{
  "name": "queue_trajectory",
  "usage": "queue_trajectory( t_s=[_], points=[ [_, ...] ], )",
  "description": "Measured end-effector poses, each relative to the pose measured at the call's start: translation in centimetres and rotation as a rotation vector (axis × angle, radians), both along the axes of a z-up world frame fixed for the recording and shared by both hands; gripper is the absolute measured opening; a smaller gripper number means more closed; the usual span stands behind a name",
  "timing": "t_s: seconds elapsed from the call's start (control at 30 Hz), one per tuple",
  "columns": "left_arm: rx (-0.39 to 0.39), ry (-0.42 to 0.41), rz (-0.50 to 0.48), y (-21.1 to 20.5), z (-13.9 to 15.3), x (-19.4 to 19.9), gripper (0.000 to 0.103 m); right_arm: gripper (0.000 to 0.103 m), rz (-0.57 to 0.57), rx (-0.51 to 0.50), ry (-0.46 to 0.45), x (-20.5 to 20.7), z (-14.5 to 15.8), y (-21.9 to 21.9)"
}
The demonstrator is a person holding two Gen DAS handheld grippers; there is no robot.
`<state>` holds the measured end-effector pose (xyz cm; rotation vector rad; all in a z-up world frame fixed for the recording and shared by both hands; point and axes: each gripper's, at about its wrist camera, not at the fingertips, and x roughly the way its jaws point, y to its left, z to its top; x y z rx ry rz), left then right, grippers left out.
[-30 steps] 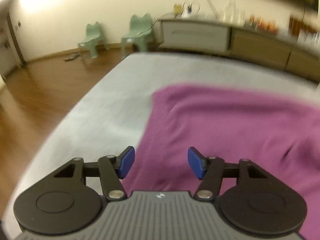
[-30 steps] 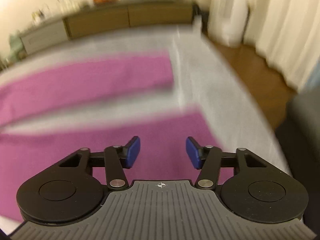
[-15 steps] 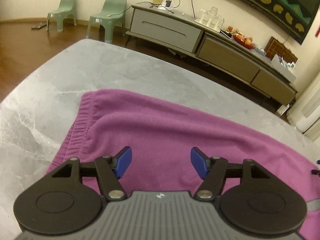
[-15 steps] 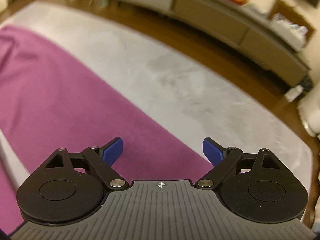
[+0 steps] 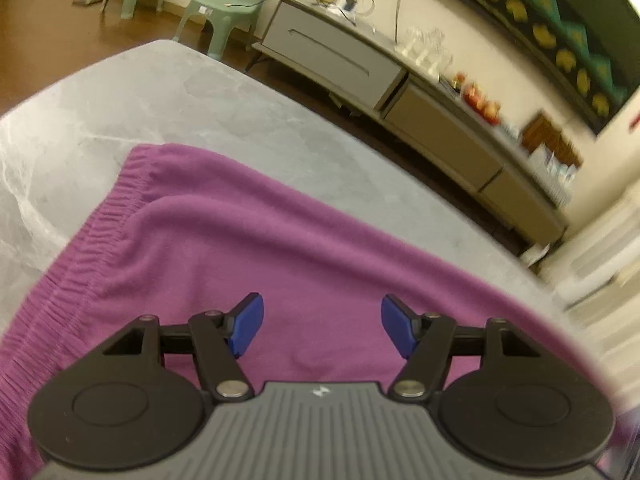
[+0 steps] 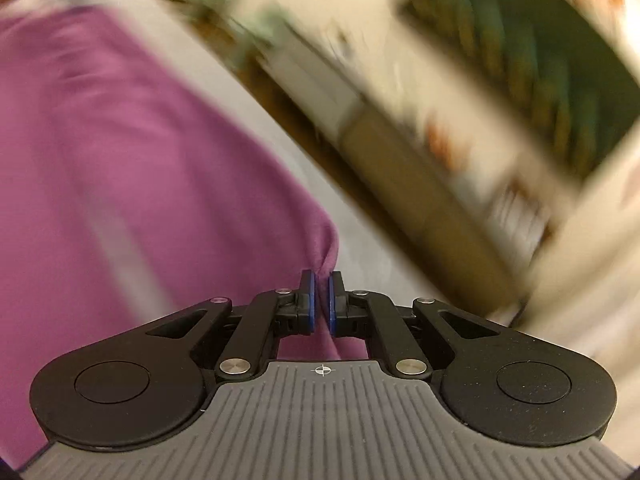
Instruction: Fold clothes
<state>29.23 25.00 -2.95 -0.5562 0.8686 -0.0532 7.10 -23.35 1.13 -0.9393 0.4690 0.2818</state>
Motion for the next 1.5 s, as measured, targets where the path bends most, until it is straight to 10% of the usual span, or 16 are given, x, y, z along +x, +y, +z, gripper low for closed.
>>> queue_trajectory(
  t_s=[0.1, 0.23, 0.3, 0.43, 0.57, 0.63, 0.8, 0.9, 0.93, 0.97, 1.17, 1.33, 1.5],
  points=[
    [-0.082, 0.029, 0.013, -0.3, -0.9, 0.1, 0.071, 0.004, 0.093, -0.279, -0.016, -9.5, -4.9, 3.1],
    [-0.058, 0.066, 0.0, -1.7, -1.7, 0.0, 0.071, 0.005, -0.007, -0.314, 0.039, -12.3, -9.0, 3.1],
    [-0.072, 0.076, -0.005, -2.0, -2.1, 0.0, 0.071, 0.008, -0.093, -0.214, 0.099, -12.3, -8.3, 2.4],
    [-0.034, 0.099, -0.016, -2.8, -2.8, 0.6, 0.071, 0.052, -0.284, 0.137, 0.149, -11.7, -4.0, -0.1],
    [0.019, 0.113, -0.019, -4.1, -3.5, 1.3, 0.07, 0.061, -0.392, 0.359, 0.078, -9.7, -1.1, -1.6],
    [0.041, 0.102, -0.016, -4.8, -3.3, 1.4, 0.067, 0.061, -0.375, 0.378, 0.058, -7.7, -1.0, -0.5],
    [0.063, 0.069, -0.027, -5.7, -2.9, 1.2, 0.009, 0.057, -0.34, 0.425, 0.175, -0.6, -3.6, 3.2],
    [0.054, 0.012, -0.026, -5.2, -1.3, 0.5, 0.002, 0.034, -0.358, 0.465, 0.236, 2.6, -5.1, 4.3],
    [0.046, -0.015, -0.025, -4.9, -0.5, 0.1, 0.002, 0.006, -0.397, 0.495, 0.228, 2.7, -4.4, 3.5],
    [0.036, -0.039, -0.025, -4.5, 0.4, -0.4, 0.002, 0.0, -0.443, 0.528, 0.215, 2.7, -3.4, 2.3],
    [-0.025, -0.11, -0.039, -1.8, 3.6, -7.4, 0.002, 0.0, -0.795, 0.826, 0.072, -3.7, 1.9, -9.7],
    [-0.019, 0.019, -0.03, -0.4, 0.5, -11.2, 0.002, 0.003, -1.101, 1.199, 0.182, -10.6, -2.1, -19.5],
    [-0.022, 0.027, -0.021, 0.5, -0.5, -11.3, 0.002, 0.051, -1.128, 1.32, 0.203, -10.4, -3.7, -20.7]
  ],
)
